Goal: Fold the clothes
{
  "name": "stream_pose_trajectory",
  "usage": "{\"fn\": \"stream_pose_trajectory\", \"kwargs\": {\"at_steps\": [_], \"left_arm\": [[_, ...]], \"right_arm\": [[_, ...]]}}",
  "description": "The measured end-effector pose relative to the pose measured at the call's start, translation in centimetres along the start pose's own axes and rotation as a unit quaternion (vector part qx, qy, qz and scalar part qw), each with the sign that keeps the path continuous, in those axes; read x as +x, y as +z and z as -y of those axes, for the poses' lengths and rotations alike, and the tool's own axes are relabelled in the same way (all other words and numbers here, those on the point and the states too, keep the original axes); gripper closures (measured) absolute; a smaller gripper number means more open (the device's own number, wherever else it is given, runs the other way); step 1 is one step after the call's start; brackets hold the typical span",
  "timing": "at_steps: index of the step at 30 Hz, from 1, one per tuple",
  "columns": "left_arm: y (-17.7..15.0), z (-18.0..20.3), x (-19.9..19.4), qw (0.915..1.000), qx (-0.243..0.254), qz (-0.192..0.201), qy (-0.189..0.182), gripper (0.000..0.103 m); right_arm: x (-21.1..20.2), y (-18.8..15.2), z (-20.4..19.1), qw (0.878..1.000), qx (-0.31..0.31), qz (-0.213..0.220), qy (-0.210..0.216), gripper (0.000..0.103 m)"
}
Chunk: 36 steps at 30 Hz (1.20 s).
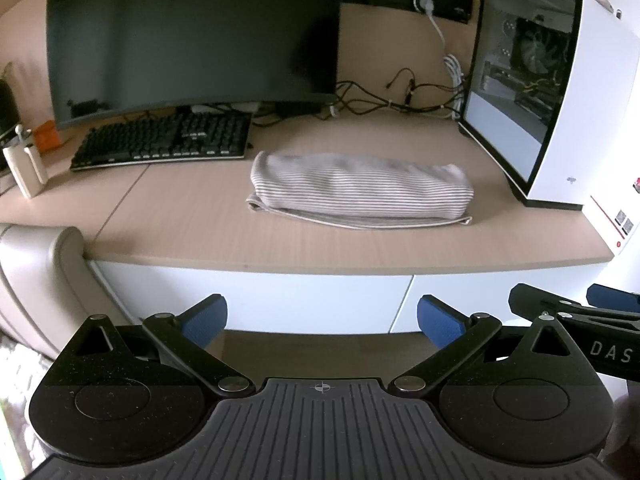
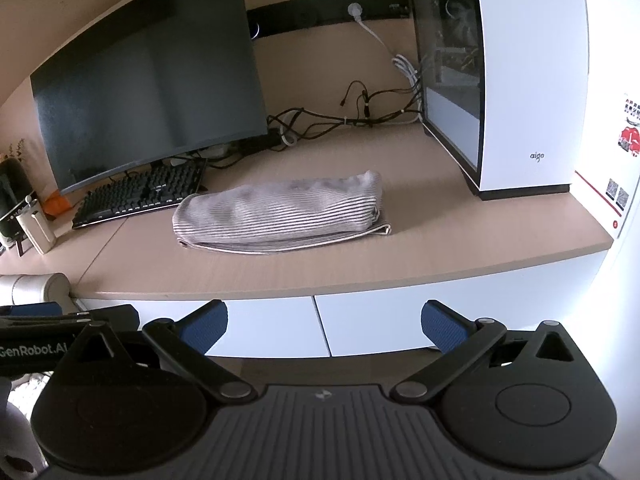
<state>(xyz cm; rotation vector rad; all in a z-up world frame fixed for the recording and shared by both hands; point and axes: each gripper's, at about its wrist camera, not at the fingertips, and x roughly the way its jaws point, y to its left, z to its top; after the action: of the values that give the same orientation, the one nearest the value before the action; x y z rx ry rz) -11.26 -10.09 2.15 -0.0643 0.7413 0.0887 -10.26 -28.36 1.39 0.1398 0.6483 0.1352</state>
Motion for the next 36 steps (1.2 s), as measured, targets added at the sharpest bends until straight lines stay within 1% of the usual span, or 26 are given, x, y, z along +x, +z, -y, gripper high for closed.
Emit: {"fn": "stream_pose_trajectory", "kwargs": {"at_steps": [8,25,36], "left_arm": [[-0.06,0.29,-0.15,1.0000,0.002,0.001,-0.005,0.000],[-0.11,0.32,0.01,0.9999,-0.006,-0.009,0.003,0.000],[-0.16,0.01,0.09,0.9999,-0.007,-0.014,0.001,0.000]], "right_arm": [[0.49,0.08,-0.03,1.000,-0.004,-0.010,-0.003,0.000],[0.24,0.17,0.02,1.000,-0.009,0.000,-0.003,0.000],[0.42,0.24,-0.28,1.000,-0.008,-0.005,-0.002,0.000]]}}
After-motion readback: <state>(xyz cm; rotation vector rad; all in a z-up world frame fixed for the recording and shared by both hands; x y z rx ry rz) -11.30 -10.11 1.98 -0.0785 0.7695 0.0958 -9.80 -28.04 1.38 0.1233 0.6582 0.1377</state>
